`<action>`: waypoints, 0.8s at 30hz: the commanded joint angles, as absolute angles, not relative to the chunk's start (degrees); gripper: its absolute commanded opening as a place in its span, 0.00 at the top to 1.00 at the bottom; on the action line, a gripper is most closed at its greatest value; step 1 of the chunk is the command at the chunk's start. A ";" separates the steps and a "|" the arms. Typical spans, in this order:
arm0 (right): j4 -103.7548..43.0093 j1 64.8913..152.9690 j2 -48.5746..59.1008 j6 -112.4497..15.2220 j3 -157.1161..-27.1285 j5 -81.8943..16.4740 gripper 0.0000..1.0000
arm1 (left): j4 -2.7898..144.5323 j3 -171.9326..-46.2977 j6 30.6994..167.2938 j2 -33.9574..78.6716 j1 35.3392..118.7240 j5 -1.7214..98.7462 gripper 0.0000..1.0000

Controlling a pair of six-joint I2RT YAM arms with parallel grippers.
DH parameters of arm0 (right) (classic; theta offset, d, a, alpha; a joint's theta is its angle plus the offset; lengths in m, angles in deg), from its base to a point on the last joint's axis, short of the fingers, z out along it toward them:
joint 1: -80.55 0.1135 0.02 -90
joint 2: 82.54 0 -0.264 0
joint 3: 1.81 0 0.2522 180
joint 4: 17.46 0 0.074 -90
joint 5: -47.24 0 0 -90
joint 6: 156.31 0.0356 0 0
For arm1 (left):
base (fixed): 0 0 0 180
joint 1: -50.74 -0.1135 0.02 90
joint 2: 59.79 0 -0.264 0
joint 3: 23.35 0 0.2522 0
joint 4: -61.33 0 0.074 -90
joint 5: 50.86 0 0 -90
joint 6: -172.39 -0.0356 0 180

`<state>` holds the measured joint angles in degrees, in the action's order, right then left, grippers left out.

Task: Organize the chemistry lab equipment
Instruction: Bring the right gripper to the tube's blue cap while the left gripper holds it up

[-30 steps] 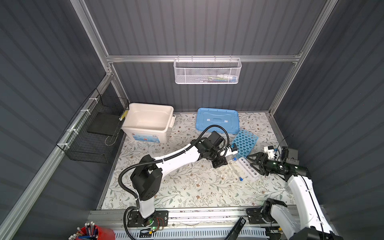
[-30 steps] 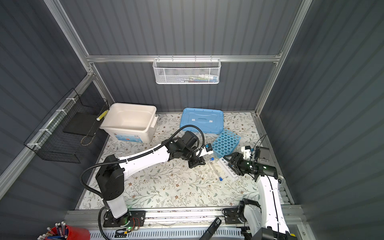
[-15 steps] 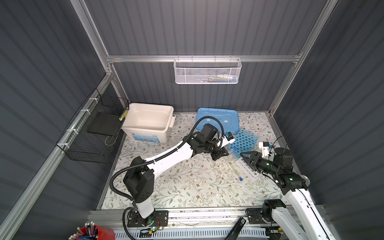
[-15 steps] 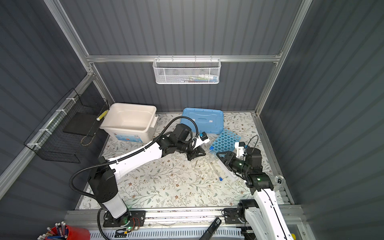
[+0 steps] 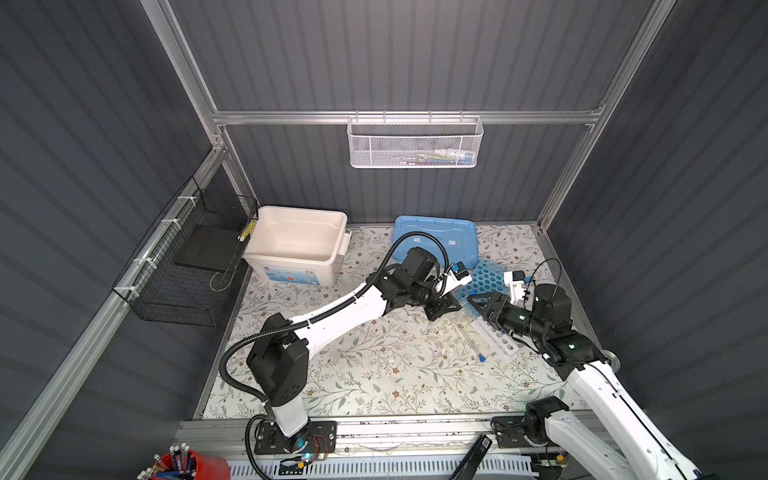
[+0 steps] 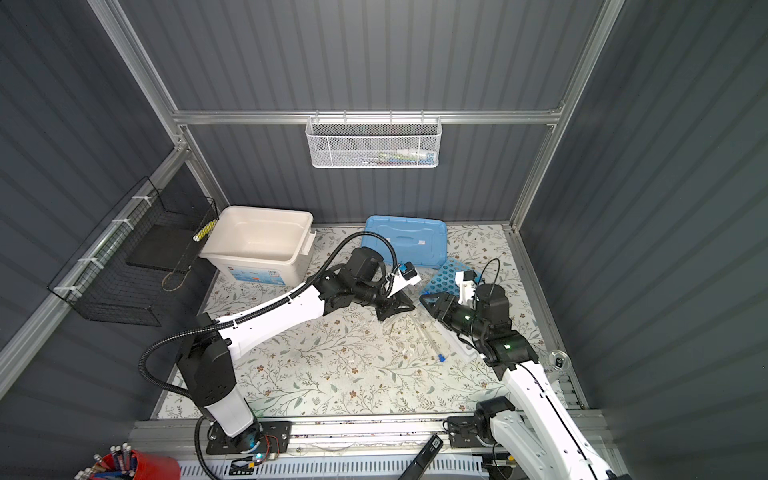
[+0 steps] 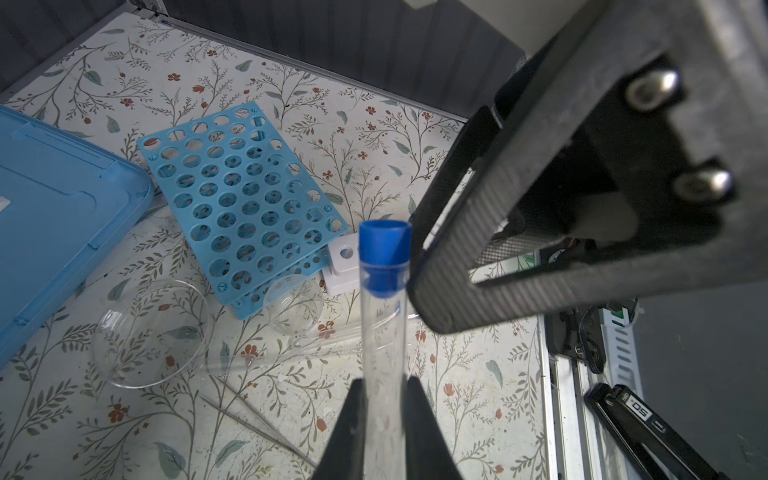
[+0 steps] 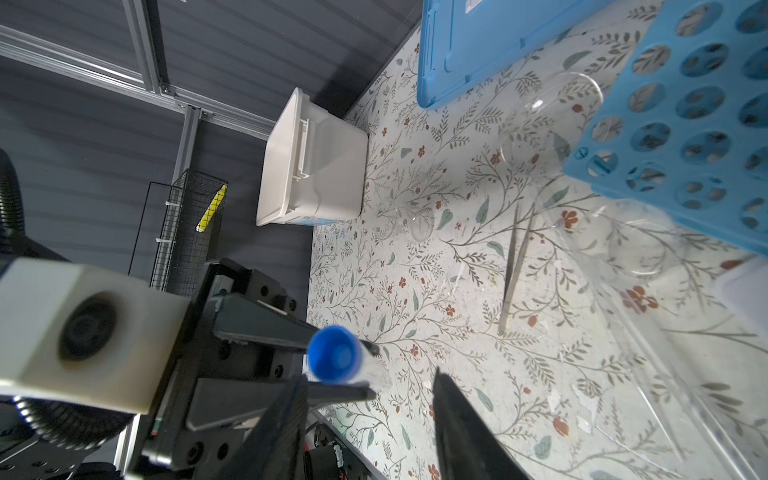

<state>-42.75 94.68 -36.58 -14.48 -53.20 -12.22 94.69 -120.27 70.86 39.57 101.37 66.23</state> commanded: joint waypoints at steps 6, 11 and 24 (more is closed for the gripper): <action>-41.37 97.31 -32.77 -16.40 -57.04 -16.62 0.52 | 93.71 -119.03 71.93 38.26 101.39 67.18 0.85; -40.78 98.19 -31.91 -15.93 -56.58 -18.24 0.53 | 93.31 -119.10 72.19 37.86 101.40 67.18 0.85; -39.00 100.54 -28.76 -15.95 -56.66 -20.41 0.60 | 92.29 -118.68 73.05 37.86 101.44 67.18 0.85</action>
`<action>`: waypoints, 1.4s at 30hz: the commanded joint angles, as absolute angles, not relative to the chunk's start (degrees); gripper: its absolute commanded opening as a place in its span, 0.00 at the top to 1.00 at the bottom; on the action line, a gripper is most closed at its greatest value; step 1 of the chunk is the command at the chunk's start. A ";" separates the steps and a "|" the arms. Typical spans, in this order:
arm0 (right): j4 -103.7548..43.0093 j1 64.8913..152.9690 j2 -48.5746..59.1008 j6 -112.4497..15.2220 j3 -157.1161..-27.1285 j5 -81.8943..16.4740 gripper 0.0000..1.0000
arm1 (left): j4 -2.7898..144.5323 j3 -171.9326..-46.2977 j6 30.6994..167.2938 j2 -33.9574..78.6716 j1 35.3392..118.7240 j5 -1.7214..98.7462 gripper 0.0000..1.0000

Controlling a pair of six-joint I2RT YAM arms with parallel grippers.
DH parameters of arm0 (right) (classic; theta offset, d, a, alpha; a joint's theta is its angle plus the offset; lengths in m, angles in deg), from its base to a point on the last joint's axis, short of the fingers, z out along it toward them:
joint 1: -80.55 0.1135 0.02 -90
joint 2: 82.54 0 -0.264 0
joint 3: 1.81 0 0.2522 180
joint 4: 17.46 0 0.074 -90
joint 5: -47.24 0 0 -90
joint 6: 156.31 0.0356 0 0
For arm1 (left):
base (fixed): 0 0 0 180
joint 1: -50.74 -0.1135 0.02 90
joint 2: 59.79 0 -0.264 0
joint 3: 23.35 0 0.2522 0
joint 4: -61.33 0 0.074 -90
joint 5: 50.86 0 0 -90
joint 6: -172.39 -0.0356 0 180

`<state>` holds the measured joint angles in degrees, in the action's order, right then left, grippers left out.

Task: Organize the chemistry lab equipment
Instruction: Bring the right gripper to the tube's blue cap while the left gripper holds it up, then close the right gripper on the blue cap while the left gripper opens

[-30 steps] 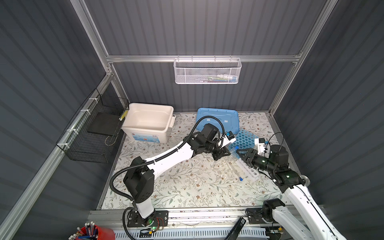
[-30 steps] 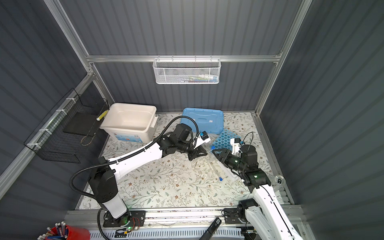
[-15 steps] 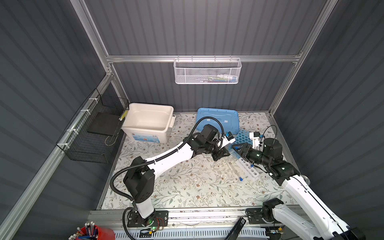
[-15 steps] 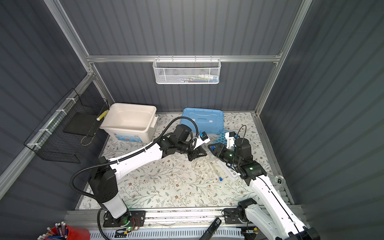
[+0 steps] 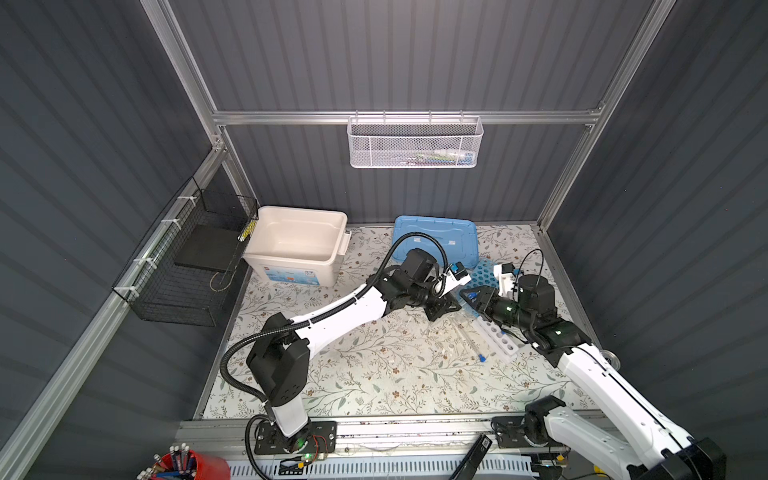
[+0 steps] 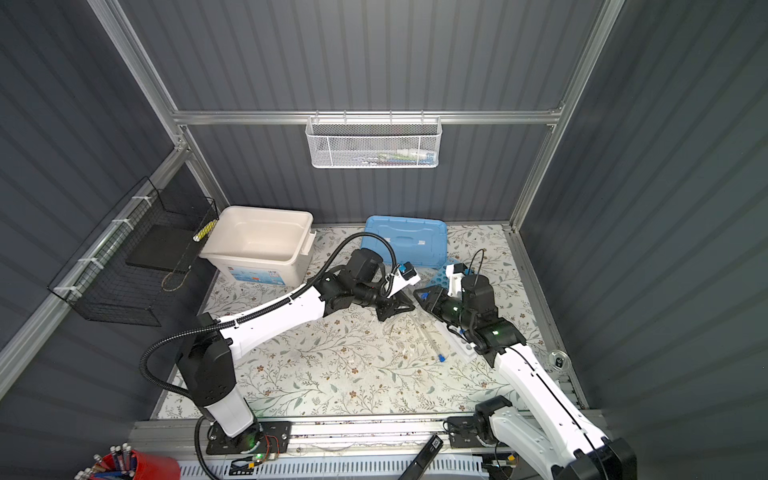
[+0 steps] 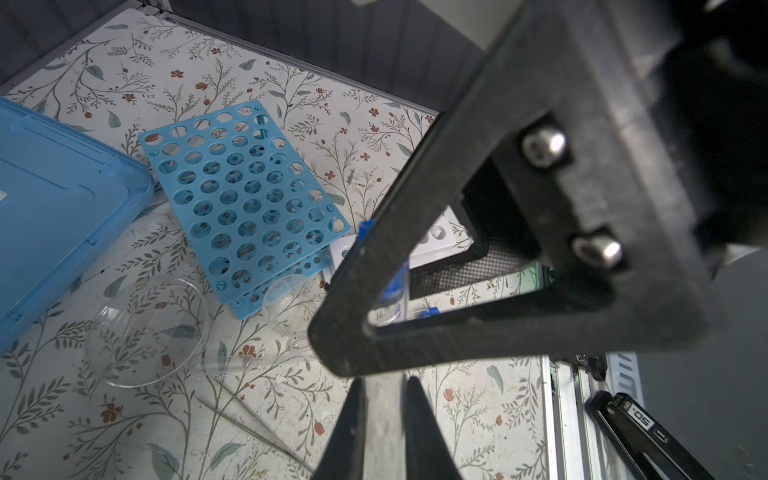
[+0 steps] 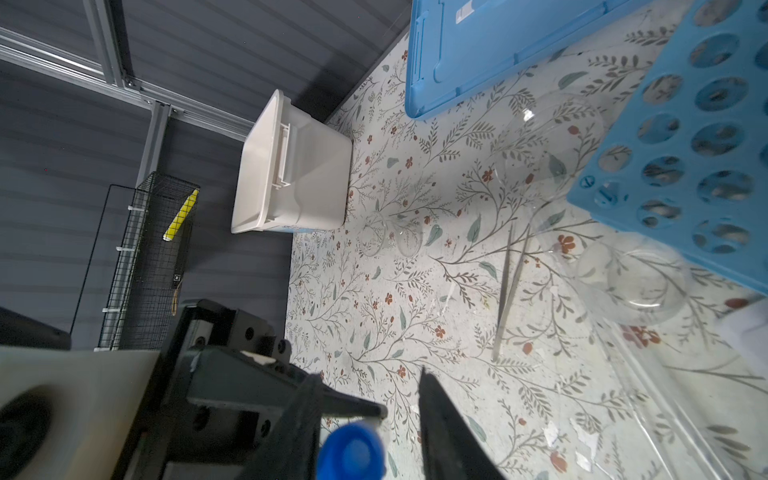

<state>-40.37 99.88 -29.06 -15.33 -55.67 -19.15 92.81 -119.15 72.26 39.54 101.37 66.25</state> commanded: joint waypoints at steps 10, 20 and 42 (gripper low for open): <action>-39.05 101.13 -27.87 -15.96 -56.97 -21.41 0.75 | 91.22 -116.31 73.60 37.42 101.40 67.27 0.84; -38.79 101.60 -27.61 -16.00 -56.80 -21.89 0.82 | 90.21 -116.22 74.44 37.51 101.38 67.26 0.81; -58.66 102.60 -25.36 -27.68 -69.31 -38.88 0.86 | 87.30 -114.30 76.59 31.01 101.37 63.75 0.31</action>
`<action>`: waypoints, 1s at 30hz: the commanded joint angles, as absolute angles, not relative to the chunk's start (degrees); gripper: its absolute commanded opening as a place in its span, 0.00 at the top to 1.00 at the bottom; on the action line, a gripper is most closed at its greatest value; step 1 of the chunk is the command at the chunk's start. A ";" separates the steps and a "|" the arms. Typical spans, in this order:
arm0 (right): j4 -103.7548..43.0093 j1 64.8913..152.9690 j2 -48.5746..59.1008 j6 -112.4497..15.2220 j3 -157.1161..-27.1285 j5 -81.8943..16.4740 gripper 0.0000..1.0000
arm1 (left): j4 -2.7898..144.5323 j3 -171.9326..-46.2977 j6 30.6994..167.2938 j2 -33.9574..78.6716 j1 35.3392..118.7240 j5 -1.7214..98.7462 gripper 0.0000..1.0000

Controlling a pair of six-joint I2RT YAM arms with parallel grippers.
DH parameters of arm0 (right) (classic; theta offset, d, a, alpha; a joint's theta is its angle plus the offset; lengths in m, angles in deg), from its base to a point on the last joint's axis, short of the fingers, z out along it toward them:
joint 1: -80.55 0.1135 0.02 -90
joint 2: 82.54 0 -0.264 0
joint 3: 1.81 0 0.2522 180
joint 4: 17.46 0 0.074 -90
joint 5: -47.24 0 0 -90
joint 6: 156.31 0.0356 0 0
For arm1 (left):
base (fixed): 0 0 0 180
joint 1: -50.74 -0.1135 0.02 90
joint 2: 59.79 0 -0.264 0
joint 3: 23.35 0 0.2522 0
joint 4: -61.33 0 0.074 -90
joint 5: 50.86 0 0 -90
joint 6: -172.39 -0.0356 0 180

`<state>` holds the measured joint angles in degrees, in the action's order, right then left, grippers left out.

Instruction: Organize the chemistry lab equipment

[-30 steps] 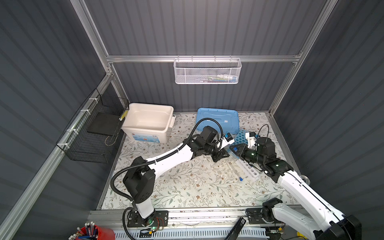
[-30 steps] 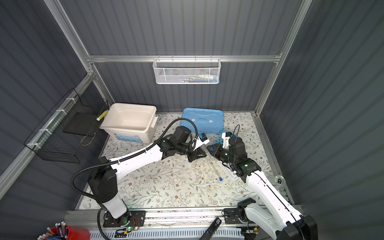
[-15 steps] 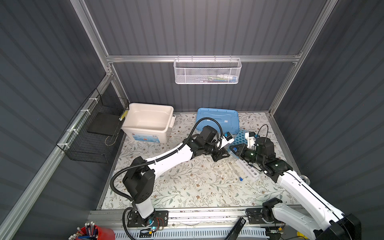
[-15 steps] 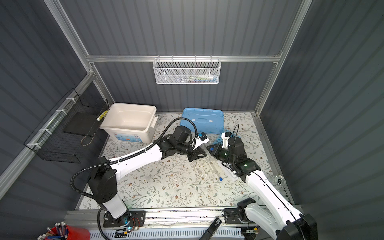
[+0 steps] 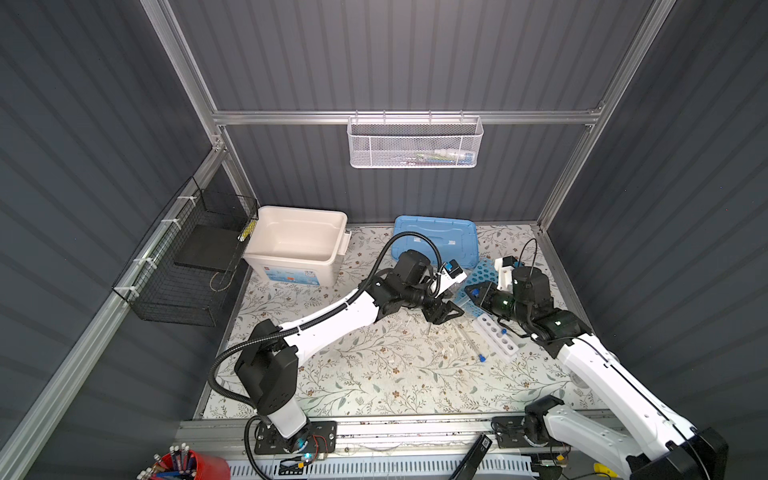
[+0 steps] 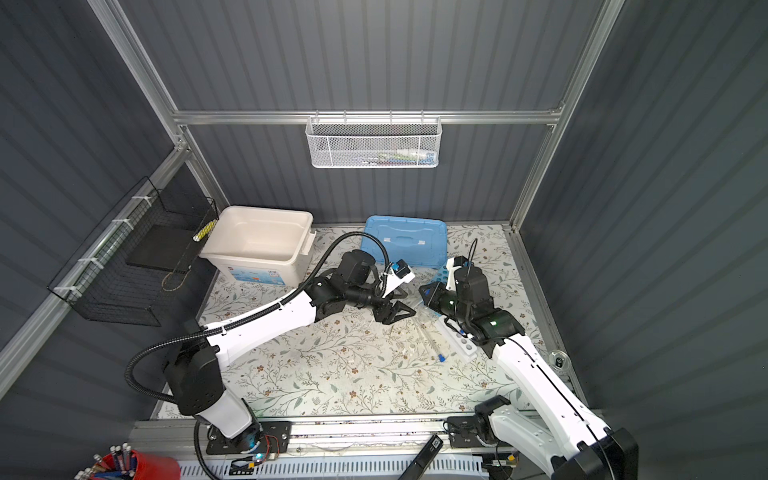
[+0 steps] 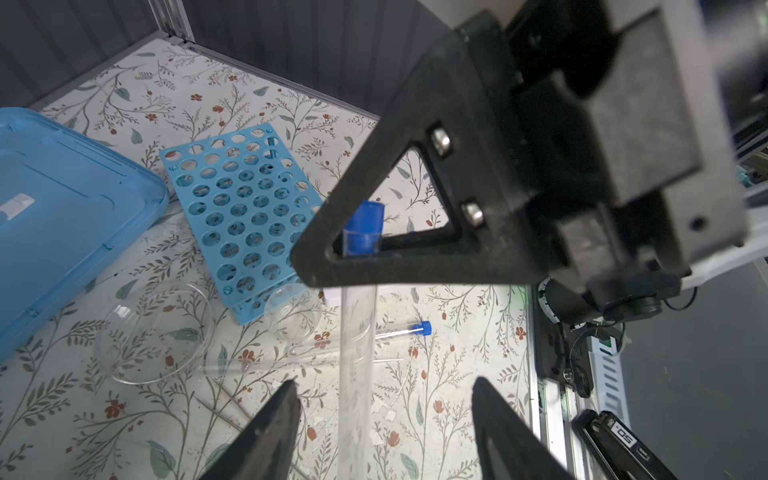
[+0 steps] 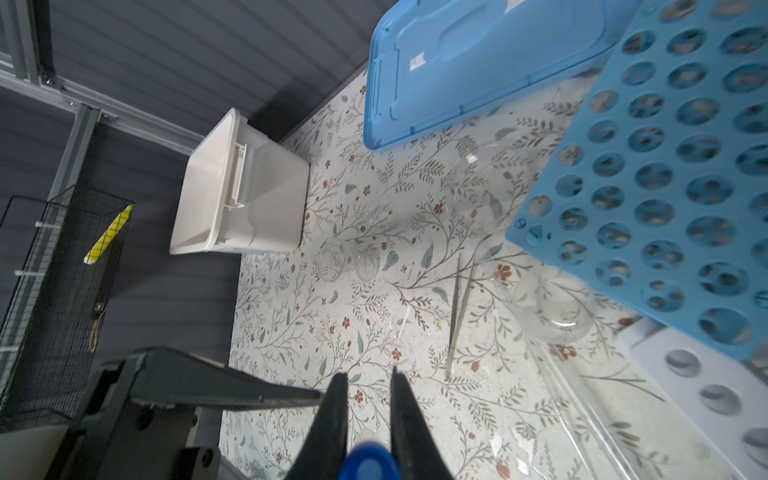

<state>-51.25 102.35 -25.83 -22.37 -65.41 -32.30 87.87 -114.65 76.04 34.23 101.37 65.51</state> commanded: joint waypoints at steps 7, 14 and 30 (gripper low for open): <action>-68.14 102.19 -20.15 -35.73 -80.54 -50.50 0.86 | 87.75 -112.92 78.33 27.63 101.37 55.89 0.04; -72.44 99.56 -11.86 -41.23 -88.30 -59.30 0.87 | 92.86 -114.21 77.56 30.89 101.33 51.58 0.00; -60.04 95.92 -1.41 -48.11 -89.03 -69.21 0.88 | 93.06 -112.70 77.47 32.54 101.18 47.75 0.00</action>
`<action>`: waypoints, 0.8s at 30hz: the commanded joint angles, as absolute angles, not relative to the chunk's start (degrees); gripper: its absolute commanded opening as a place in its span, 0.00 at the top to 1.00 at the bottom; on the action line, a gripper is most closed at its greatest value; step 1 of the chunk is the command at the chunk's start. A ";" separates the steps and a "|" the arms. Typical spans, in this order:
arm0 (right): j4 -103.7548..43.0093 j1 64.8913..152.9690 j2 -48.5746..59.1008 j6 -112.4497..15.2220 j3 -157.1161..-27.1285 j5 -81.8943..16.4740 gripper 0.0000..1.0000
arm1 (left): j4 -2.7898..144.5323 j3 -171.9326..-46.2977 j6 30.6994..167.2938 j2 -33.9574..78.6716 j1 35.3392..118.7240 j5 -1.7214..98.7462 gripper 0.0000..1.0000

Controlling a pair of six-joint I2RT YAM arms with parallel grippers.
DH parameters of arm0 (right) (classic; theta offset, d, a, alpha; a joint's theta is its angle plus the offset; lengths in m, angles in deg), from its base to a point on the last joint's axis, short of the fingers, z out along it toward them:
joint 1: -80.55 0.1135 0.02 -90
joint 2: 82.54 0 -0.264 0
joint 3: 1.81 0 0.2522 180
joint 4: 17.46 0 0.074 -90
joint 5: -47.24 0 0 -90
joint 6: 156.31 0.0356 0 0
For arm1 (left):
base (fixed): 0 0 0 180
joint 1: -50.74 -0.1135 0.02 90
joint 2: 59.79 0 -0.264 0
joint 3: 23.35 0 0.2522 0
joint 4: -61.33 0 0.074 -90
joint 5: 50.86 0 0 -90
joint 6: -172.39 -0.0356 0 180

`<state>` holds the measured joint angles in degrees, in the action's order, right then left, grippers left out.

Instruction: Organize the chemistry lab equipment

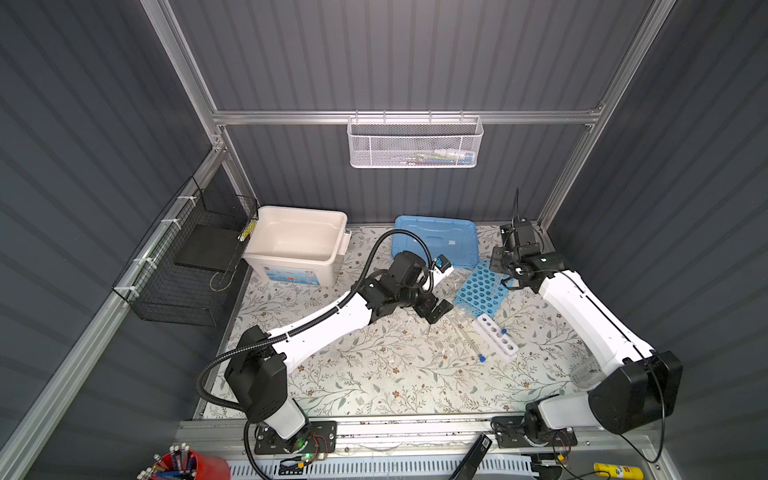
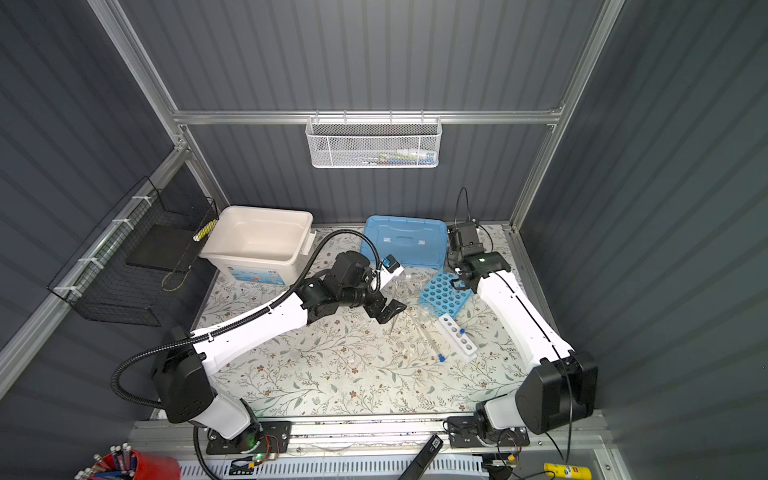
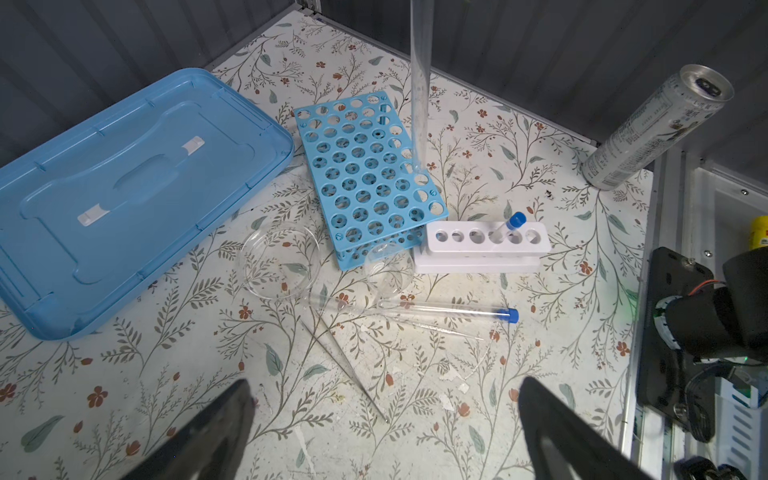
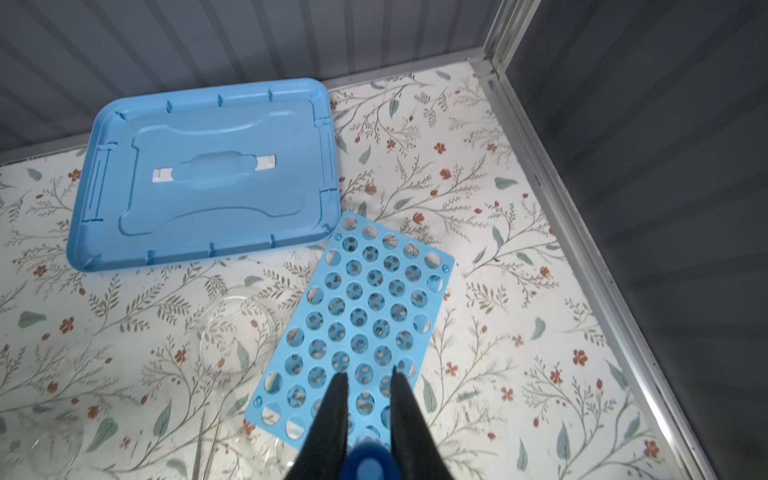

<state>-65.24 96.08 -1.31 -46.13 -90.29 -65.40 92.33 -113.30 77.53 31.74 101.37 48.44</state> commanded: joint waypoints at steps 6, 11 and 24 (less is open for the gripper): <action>-53.80 95.93 -1.93 -48.69 -85.39 -69.82 0.88 | 92.58 -111.84 77.99 32.32 101.17 47.06 0.00; -48.00 95.93 -3.06 -48.43 -81.52 -69.25 0.87 | 92.40 -111.55 78.29 32.41 101.03 46.70 0.00; -38.65 97.02 -5.54 -50.11 -74.18 -70.30 0.87 | 91.85 -110.54 78.73 32.06 101.04 46.15 0.00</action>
<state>-42.58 96.45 -3.86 -48.97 -75.71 -68.65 92.22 -111.18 77.77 31.74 101.29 46.39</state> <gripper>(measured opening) 0.178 0.997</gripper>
